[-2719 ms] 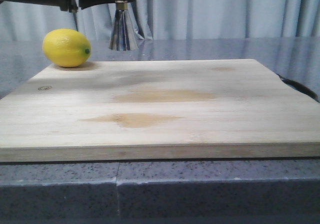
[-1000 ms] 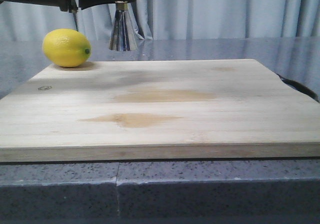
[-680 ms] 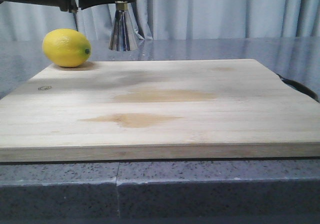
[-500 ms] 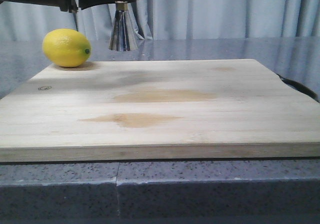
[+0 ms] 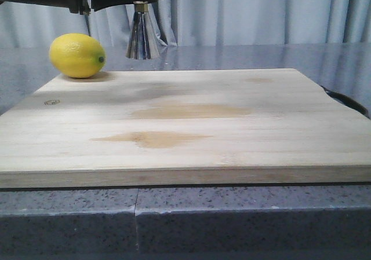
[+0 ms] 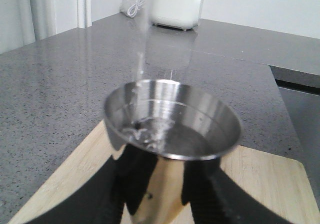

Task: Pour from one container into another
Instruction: 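Tilt the beaker with the right gripper, pouring liquid into the jigger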

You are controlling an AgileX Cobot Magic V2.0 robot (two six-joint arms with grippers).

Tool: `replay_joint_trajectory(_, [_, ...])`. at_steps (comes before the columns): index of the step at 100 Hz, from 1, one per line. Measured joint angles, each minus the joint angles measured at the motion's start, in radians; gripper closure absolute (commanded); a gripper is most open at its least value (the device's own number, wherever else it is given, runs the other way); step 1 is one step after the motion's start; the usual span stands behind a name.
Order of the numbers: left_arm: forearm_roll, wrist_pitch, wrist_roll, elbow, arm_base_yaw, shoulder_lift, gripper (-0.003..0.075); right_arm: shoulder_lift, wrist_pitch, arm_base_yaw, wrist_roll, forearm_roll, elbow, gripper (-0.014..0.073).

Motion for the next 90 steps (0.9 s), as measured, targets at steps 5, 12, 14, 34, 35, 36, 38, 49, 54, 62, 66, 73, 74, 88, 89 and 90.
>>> replay_joint_trajectory(5, [0.0,0.0,0.0,0.0,0.0,0.0,0.047,0.0,0.0,0.0,0.0,0.0,0.0,0.0274])
replay_joint_trajectory(12, [0.0,0.0,0.0,0.0,0.0,0.0,0.047,0.0,-0.001,0.0,0.0,0.013,0.0,0.0274])
replay_joint_trajectory(14, [0.0,0.0,0.0,0.0,0.0,0.0,0.047,0.0,-0.001,0.0,0.0,0.021,0.0,0.0274])
replay_joint_trajectory(34, [0.0,0.0,0.0,0.0,0.0,0.0,0.047,0.0,0.049,0.002,0.0,0.224,0.002,0.0274])
replay_joint_trajectory(35, [0.0,0.0,0.0,0.0,0.0,0.0,0.047,0.0,0.054,0.002,0.0,0.237,0.002,0.0274])
replay_joint_trajectory(36, [0.0,0.0,0.0,0.0,0.0,0.0,0.047,0.0,0.056,0.002,0.0,0.237,0.002,0.0274])
replay_joint_trajectory(38, [0.0,0.0,0.0,0.0,0.0,0.0,0.047,0.0,0.062,0.002,0.0,0.257,0.002,0.0274])
replay_joint_trajectory(49, [0.0,0.0,0.0,0.0,0.0,0.0,0.047,0.002,0.09,0.002,0.02,0.357,0.002,0.0274])
replay_joint_trajectory(54, [0.0,0.0,0.0,0.0,0.0,0.0,0.047,0.007,0.092,0.002,0.046,0.383,0.002,0.0274])
replay_joint_trajectory(62, [0.0,0.0,0.0,0.0,0.0,0.0,0.047,0.017,0.094,-0.003,0.119,0.406,0.002,0.0274])
replay_joint_trajectory(66, [0.0,0.0,0.0,0.0,0.0,0.0,0.047,0.019,0.094,-0.011,0.16,0.414,0.002,0.0274])
replay_joint_trajectory(73, [0.0,0.0,0.0,0.0,0.0,0.0,0.047,0.019,0.092,-0.036,0.24,0.428,0.002,0.0274])
replay_joint_trajectory(74, [0.0,0.0,0.0,0.0,0.0,0.0,0.047,0.019,0.092,-0.043,0.254,0.433,0.002,0.0274])
replay_joint_trajectory(88, [0.0,0.0,0.0,0.0,0.0,0.0,0.047,0.005,0.086,-0.136,0.315,0.535,0.013,0.0274])
replay_joint_trajectory(89, [0.0,0.0,0.0,0.0,0.0,0.0,0.047,0.001,0.085,-0.146,0.318,0.547,0.017,0.0274])
replay_joint_trajectory(90, [0.0,0.0,0.0,0.0,0.0,0.0,0.047,-0.001,0.083,-0.151,0.318,0.554,0.02,0.0274])
